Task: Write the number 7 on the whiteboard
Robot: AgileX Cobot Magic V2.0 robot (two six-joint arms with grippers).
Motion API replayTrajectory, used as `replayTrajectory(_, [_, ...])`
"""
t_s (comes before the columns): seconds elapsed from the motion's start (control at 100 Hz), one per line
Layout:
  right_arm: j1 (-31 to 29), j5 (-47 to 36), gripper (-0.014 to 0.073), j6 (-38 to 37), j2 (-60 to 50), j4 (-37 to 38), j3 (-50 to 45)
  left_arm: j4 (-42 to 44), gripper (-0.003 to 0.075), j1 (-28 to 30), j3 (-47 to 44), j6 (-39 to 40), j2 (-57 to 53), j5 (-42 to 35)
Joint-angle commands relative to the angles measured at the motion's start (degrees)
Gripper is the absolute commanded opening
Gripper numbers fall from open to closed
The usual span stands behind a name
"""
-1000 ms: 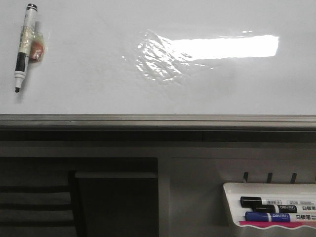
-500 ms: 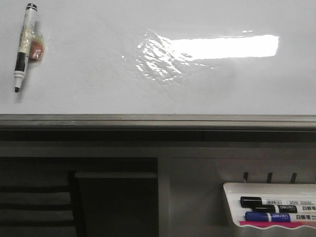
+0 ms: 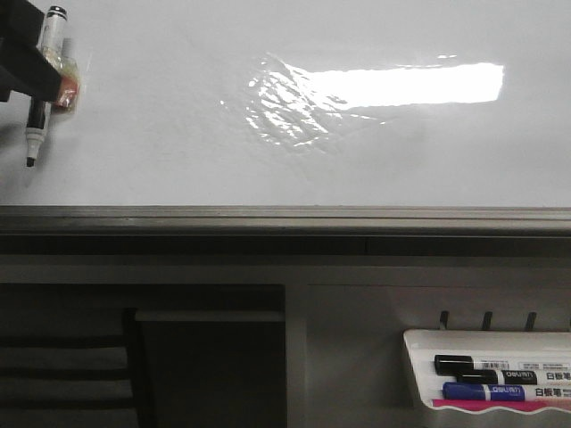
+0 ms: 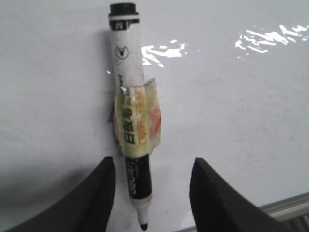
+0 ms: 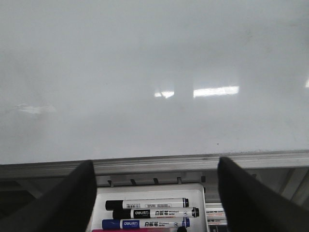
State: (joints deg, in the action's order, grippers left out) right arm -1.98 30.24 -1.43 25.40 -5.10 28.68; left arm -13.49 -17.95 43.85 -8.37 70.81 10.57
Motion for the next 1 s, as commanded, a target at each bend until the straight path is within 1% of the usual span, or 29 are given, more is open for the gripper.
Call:
replayTrajectory(0.0, [-0.24, -4.77, 0.0475, 0.30, 0.91, 0.00, 1.73, -0.72, 0.0312, -0.53, 3.33, -0.01, 1.61, -3.52])
replayTrajectory(0.19, [-0.24, -4.66, 0.0475, 0.30, 0.91, 0.11, 1.73, -0.44, 0.0312, -0.53, 4.04, -0.01, 5.34, -4.48])
replayTrajectory(0.55, [-0.24, -4.66, 0.0475, 0.30, 0.91, 0.11, 1.73, -0.31, 0.0305, -0.53, 4.04, -0.01, 7.62, -5.17])
replayTrajectory(0.63, [-0.24, -4.66, 0.0475, 0.30, 0.91, 0.11, 1.73, -0.31, 0.0255, -0.53, 4.04, -0.01, 7.62, -4.80])
replayTrajectory(0.75, [-0.24, -4.66, 0.0475, 0.30, 0.91, 0.11, 1.73, -0.31, 0.0132, -0.53, 4.04, -0.01, 7.62, -3.85])
replayTrajectory(0.9, [-0.24, -4.66, 0.0475, 0.42, 0.91, 0.22, 1.73, -0.31, 0.0008, -0.53, 4.04, -0.01, 6.83, -1.86])
replayTrajectory(0.96, [-0.24, -4.66, 0.0475, 0.42, 0.91, 1.45, 1.73, -0.22, -0.0020, -0.53, 4.04, -0.01, 6.22, -0.39])
replayTrajectory(0.99, [-0.24, -4.41, 0.0475, 0.42, 0.91, 2.22, 1.73, -0.18, -0.0020, -0.53, 4.04, -0.11, 5.61, 0.43])
